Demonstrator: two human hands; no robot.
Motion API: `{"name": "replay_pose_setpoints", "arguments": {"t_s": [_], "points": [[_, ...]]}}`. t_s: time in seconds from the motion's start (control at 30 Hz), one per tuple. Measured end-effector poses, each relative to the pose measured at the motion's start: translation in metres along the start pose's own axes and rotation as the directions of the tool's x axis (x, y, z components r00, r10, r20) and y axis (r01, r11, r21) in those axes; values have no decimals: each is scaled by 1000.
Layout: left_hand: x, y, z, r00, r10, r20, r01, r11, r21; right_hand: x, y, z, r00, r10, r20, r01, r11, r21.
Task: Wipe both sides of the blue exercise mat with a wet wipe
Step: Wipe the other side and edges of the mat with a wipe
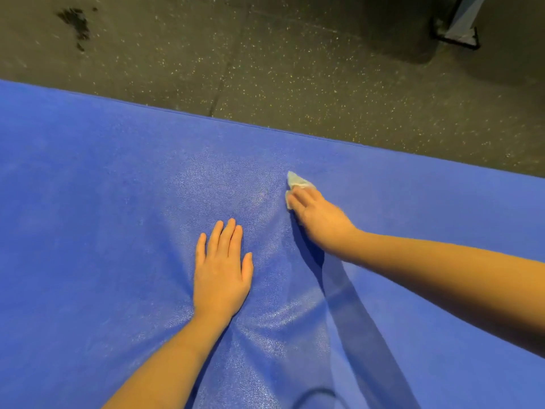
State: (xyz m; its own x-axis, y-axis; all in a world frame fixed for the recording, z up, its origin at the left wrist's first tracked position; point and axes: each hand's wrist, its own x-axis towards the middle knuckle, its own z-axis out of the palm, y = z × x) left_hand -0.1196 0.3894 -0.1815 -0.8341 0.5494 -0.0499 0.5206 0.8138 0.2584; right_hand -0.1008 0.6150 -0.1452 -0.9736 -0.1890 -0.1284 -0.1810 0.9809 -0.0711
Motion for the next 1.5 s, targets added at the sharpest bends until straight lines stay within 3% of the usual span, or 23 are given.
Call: {"name": "replay_pose_setpoints", "arguments": {"t_s": [0.07,0.13,0.2,0.3,0.37,0.4,0.5,0.57,0.63,0.73,0.77,0.87,0.93,1.0,1.1,1.13,1.17,1.27,1.3,1.37,1.47,1.5], "points": [[1,1,1,1000,2,-15,-2,1000,0,-9,-21,9,987,-156,-29,159,978,136],[2,0,1,1000,1,-30,0,1000,8,-17,-21,18,927,-371,-49,374,918,130],[1,0,2,999,4,-42,-4,1000,13,-11,-6,21,892,-442,-96,449,891,67],[-1,-1,3,999,-3,-51,3,1000,18,6,24,12,976,-147,-160,167,979,119],[0,-3,4,998,2,-71,-1,1000,17,10,31,7,992,103,-77,-93,987,130],[2,-2,4,996,0,-89,0,1000,6,10,29,8,992,104,-66,-99,992,81],[18,4,-1,986,-38,-163,25,996,-80,-2,16,15,991,-133,-26,135,988,79],[42,12,-5,979,-41,-201,17,992,-122,0,24,5,992,-123,-31,125,985,119],[70,23,-4,978,-72,-194,42,988,-152,10,40,-4,995,72,-65,-58,977,206],[96,41,8,983,-104,-150,82,986,-146,15,66,-6,890,442,-110,-401,876,267],[97,43,12,984,-100,-150,84,990,-113,9,66,0,888,444,-115,-406,878,254],[98,41,22,978,-93,-185,82,994,-70,-13,54,7,983,121,-139,-88,970,225],[98,40,21,977,-88,-192,77,995,-61,-19,72,13,993,-20,-116,41,984,175],[99,41,21,976,-88,-200,77,995,-63,-11,103,22,989,54,-140,-38,993,110],[98,41,22,977,-95,-193,82,994,-73,9,132,24,888,429,-162,-401,898,183],[97,41,21,976,-96,-197,83,994,-73,14,129,24,874,452,-181,-417,887,199],[97,40,21,975,-97,-201,84,994,-75,17,122,24,889,410,-204,-365,903,226],[98,42,19,974,-95,-206,81,994,-78,13,103,24,979,87,-183,-46,975,217],[98,42,19,974,-94,-208,79,994,-77,13,108,22,984,54,-171,-20,981,193],[98,42,19,974,-93,-206,80,994,-71,13,128,16,962,218,-166,-187,965,182],[97,41,20,974,-91,-205,81,995,-61,15,158,7,775,631,-49,-594,752,286],[98,41,20,974,-93,-207,82,995,-62,14,155,4,744,667,-28,-635,721,277]]}}
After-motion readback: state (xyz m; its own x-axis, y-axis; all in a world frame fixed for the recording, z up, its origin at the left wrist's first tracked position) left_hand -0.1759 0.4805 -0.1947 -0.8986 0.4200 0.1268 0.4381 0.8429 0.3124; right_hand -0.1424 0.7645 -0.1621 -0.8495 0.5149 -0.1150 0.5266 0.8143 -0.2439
